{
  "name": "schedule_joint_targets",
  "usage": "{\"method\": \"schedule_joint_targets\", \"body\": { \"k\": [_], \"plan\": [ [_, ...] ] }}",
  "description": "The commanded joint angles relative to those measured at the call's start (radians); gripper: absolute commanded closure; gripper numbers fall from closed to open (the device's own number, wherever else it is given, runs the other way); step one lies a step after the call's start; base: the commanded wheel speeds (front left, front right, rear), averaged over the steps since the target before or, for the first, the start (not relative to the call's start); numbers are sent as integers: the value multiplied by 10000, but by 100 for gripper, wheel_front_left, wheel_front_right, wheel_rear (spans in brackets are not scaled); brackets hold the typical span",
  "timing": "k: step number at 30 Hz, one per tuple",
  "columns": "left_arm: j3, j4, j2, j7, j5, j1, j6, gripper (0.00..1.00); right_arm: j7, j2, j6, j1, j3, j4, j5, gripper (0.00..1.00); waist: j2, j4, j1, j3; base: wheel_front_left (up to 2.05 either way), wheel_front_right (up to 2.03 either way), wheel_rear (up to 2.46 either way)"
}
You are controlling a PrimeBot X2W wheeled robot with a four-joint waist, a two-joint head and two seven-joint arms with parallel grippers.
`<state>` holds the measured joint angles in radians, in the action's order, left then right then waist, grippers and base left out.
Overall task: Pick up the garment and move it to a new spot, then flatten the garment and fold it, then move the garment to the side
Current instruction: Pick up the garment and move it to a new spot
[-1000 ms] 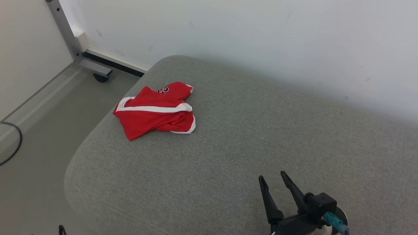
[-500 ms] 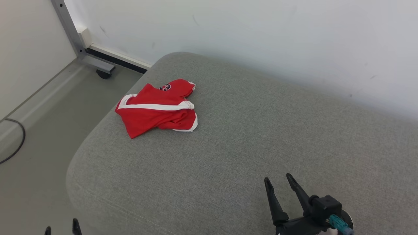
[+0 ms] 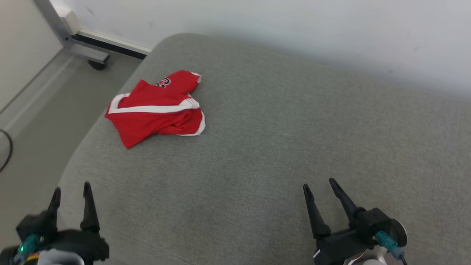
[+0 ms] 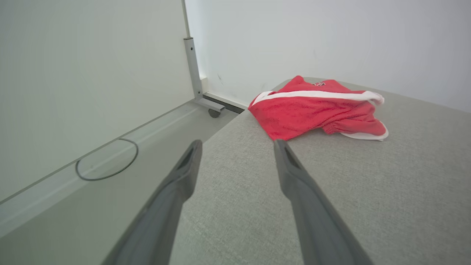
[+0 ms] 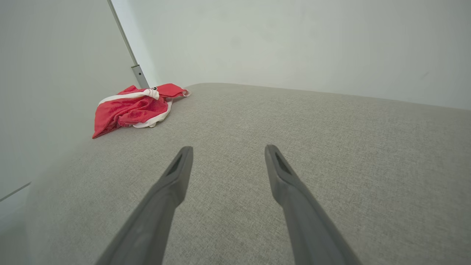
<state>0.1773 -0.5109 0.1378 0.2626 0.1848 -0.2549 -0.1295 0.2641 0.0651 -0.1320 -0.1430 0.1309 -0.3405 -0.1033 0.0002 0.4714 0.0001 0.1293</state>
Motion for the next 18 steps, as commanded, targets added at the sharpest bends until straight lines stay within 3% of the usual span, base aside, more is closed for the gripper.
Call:
{"method": "schedule_joint_targets", "body": {
  "k": [1, 6, 18],
  "plan": [
    [-127, -120, 107, 31, 129, -335, -6, 0, -2, 106, 28, -151, 36, 75, 61, 0, -2, -633, -1, 667, 0, 0, 0],
    [-825, -912, 877, 31, 634, -1506, -1, 0, -3, 296, 28, -490, 185, 253, 7, 0, -2, -1206, -1, 1130, 0, 0, 0],
    [-3827, -2777, 2796, 7, 2409, -4108, 0, 0, -3, 539, 28, -989, 305, 637, 34, 0, -2, -2256, -1, 2014, 0, 0, 0]
  ]
}}
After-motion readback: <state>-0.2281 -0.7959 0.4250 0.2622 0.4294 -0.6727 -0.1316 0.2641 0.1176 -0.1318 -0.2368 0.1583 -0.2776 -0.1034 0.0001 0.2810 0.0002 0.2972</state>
